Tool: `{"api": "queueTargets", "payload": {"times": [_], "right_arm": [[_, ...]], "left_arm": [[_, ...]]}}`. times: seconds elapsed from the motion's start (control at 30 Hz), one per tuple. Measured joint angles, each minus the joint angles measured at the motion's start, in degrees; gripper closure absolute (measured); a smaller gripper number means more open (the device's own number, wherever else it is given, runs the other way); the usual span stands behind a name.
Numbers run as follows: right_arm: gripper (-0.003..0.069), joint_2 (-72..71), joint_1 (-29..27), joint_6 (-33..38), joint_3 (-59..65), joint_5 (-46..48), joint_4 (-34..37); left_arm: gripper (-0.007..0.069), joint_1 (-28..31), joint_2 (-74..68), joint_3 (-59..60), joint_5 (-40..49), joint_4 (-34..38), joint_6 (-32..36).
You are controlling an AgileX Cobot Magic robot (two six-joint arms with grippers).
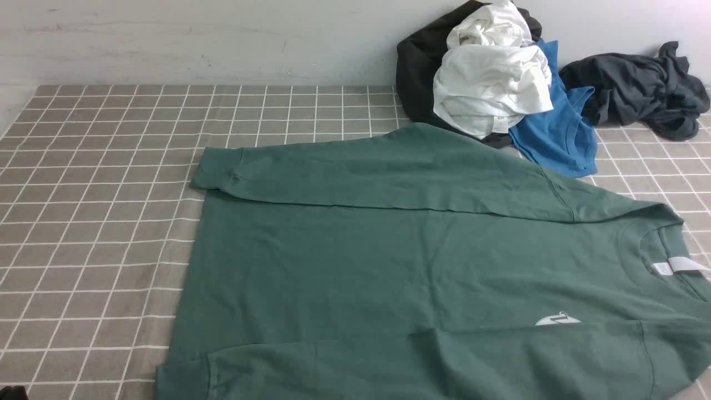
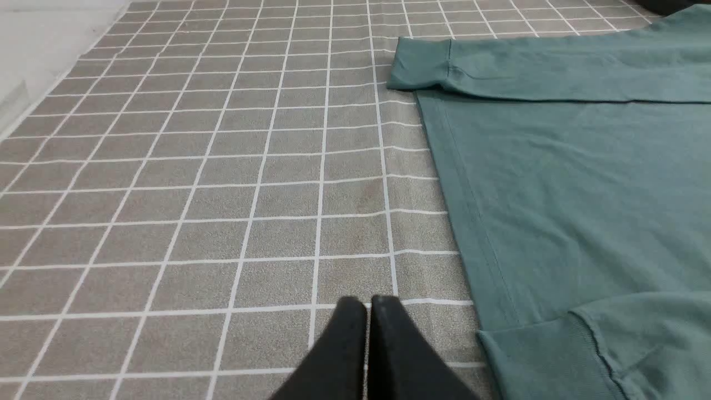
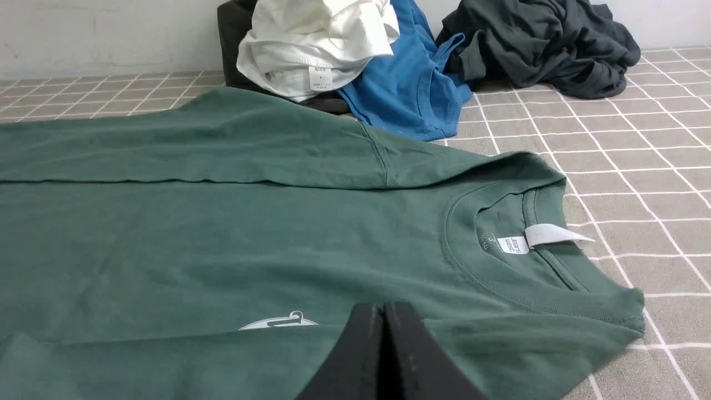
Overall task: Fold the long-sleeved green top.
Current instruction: Use the left arm to clamp the cuff closest to it
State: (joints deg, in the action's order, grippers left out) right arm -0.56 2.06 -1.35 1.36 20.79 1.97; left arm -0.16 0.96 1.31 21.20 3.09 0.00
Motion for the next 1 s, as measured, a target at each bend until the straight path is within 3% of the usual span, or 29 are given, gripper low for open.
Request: {"api": "queueTargets", "payload": {"times": [1.0], "right_arm": [[0.0671, 0.0, 0.0, 0.0, 0.0, 0.0, 0.0]], "left_arm": [[0.0631, 0.0, 0.0, 0.0, -0.2, -0.6, 0.0]]}}
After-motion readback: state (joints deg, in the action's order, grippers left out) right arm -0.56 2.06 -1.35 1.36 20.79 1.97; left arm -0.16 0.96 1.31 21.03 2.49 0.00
